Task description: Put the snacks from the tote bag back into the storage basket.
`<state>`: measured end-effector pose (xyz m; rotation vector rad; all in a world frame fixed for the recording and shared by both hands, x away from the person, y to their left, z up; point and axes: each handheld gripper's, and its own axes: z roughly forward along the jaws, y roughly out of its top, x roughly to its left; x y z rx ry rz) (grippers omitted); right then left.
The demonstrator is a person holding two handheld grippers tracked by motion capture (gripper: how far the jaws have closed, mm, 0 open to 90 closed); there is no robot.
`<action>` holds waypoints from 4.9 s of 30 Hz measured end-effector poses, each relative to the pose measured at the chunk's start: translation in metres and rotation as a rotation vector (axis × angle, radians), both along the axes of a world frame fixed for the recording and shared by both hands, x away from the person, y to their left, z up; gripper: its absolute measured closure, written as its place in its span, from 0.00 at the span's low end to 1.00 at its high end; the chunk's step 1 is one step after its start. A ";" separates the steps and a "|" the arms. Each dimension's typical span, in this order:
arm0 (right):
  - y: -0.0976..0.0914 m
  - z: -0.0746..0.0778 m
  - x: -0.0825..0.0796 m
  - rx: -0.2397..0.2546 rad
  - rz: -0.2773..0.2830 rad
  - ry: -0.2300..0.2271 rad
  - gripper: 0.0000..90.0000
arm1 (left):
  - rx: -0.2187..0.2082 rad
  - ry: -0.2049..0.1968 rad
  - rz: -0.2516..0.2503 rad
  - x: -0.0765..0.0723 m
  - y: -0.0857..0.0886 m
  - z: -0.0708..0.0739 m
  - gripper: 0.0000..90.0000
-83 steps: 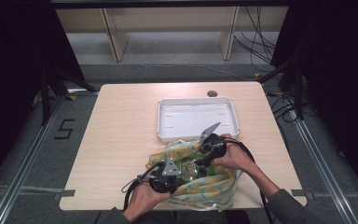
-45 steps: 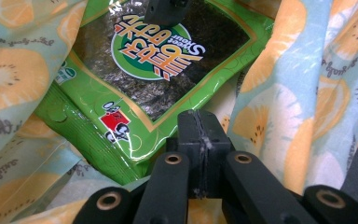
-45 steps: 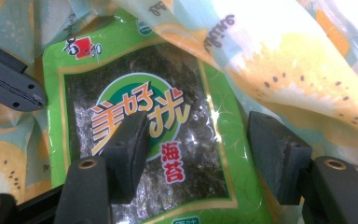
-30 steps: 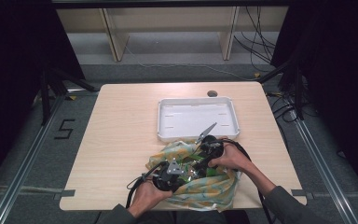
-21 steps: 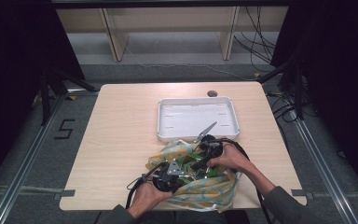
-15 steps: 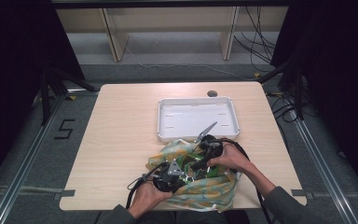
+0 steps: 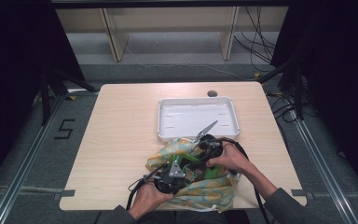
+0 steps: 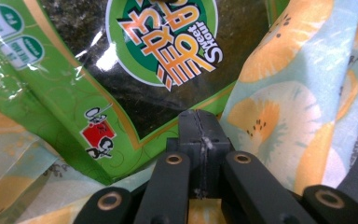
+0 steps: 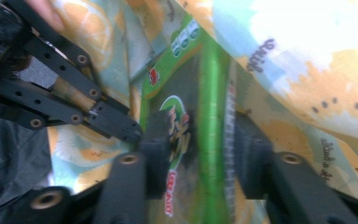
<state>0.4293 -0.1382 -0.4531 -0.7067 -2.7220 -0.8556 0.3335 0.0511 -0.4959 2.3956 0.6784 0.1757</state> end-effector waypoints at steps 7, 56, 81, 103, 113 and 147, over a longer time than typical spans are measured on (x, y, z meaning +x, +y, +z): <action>-0.001 0.005 -0.003 0.036 -0.002 0.016 0.83 | 0.000 -0.019 -0.029 0.000 0.002 0.007 0.98; -0.029 0.079 -0.020 0.158 0.019 -0.222 0.84 | -0.245 -0.157 0.144 -0.055 0.078 0.064 0.37; -0.059 0.107 -0.008 0.245 -0.079 -0.277 0.84 | -0.216 -0.167 0.162 -0.064 0.107 0.060 0.33; -0.095 0.107 0.022 0.299 -0.262 -0.307 0.84 | -0.166 -0.172 0.244 -0.060 0.125 0.046 0.31; -0.103 0.108 0.034 0.329 -0.325 -0.300 0.84 | -0.151 -0.179 0.223 -0.059 0.125 0.045 0.31; -0.109 0.085 0.078 0.288 -0.498 -0.317 0.84 | -0.140 -0.179 0.250 -0.058 0.124 0.040 0.25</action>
